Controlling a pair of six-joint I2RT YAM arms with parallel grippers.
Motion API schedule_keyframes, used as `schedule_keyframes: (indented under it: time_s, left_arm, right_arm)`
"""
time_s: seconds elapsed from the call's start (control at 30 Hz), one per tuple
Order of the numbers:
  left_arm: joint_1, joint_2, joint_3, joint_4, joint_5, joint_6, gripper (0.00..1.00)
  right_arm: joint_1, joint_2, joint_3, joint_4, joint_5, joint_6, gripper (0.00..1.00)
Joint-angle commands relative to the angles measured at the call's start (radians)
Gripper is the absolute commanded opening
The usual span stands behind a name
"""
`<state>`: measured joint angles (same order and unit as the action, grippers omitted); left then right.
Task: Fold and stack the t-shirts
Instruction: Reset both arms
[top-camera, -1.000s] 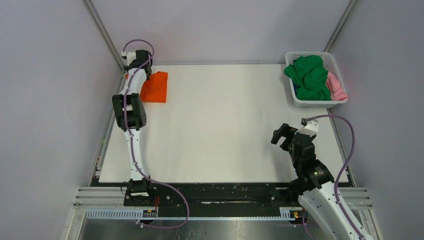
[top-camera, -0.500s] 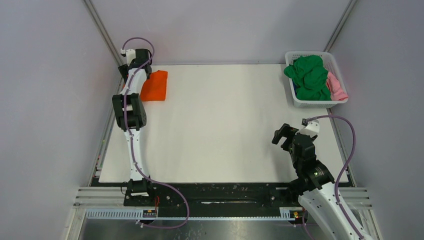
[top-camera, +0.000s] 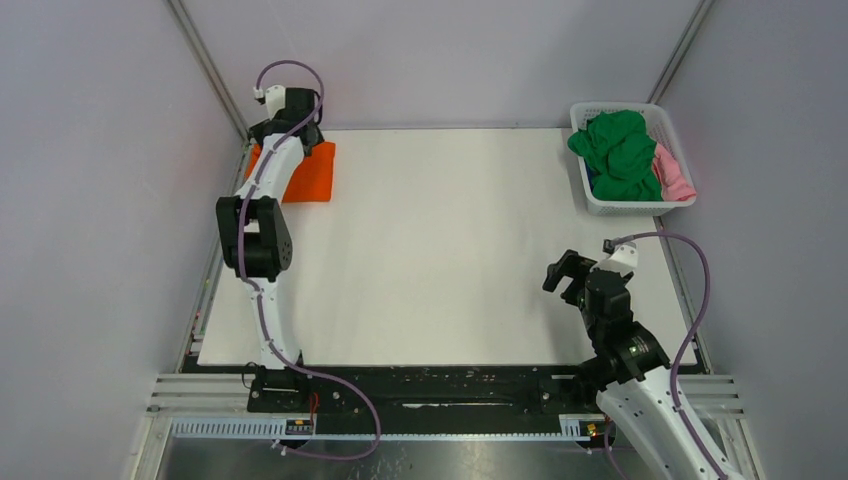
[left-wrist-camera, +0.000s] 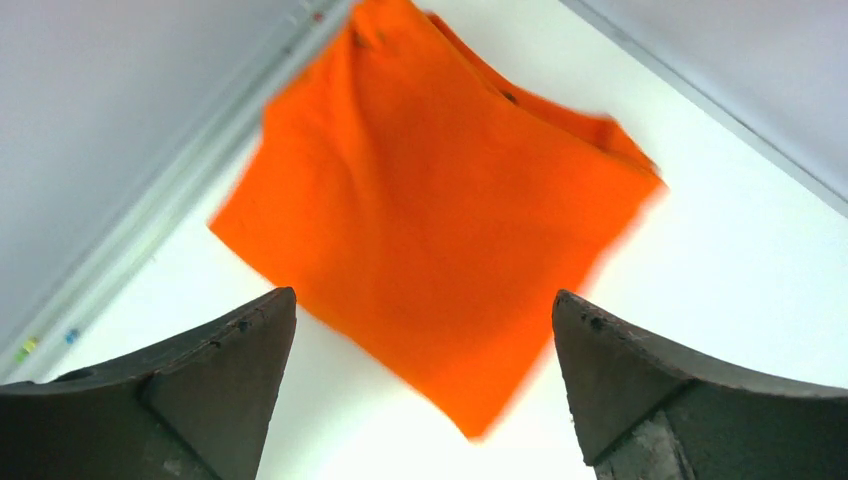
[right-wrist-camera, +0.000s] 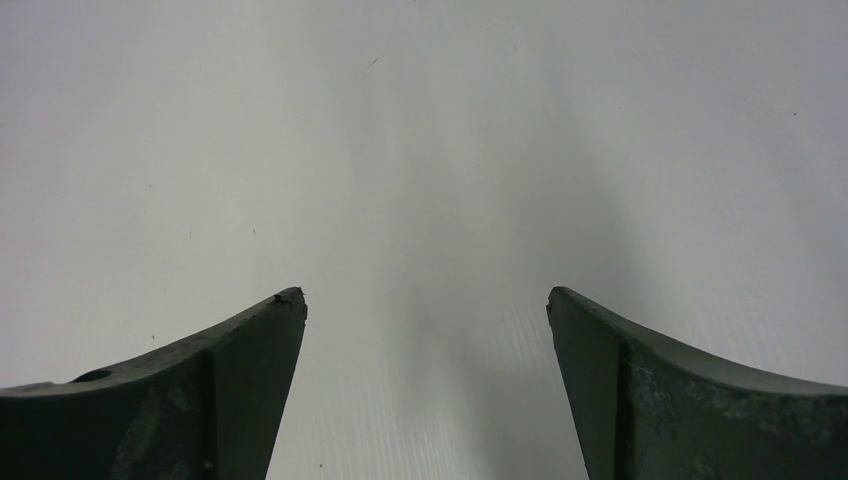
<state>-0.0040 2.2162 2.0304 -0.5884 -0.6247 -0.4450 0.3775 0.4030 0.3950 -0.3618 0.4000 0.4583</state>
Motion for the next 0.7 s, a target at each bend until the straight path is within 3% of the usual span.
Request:
schedule_keyframes:
  time_s: [0.0, 0.2, 0.3, 0.4, 0.5, 0.67]
  left_arm:
    - [-0.093, -0.286, -0.205, -0.008, 0.102, -0.203, 0.99]
    - [-0.273, -0.818, -0.926, 0.216, 0.278, -0.366, 0.99]
    - [-0.386, -1.042, -1.181, 0.242, 0.280, -0.367, 0.99]
    - [-0.431, -1.263, -1.414, 0.286, 0.365, -0.308, 0.99]
    - [-0.433, -1.469, -1.540, 0.292, 0.366, -0.259, 0.99]
    - [-0.432, -1.632, -1.561, 0.236, 0.371, -0.195, 0.99]
  right_arm:
    - [-0.003, -0.039, 0.022, -0.035, 0.006, 0.066, 0.99]
    - [-0.003, -0.083, 0.044, -0.174, 0.010, 0.120, 1.00]
    - [-0.003, -0.095, 0.049, -0.208, 0.032, 0.147, 1.00]
    - [-0.003, -0.096, 0.059, -0.214, 0.018, 0.149, 0.99]
    - [-0.003, -0.098, 0.063, -0.220, 0.013, 0.156, 1.00]
    - [-0.003, -0.115, 0.052, -0.228, 0.002, 0.153, 0.99]
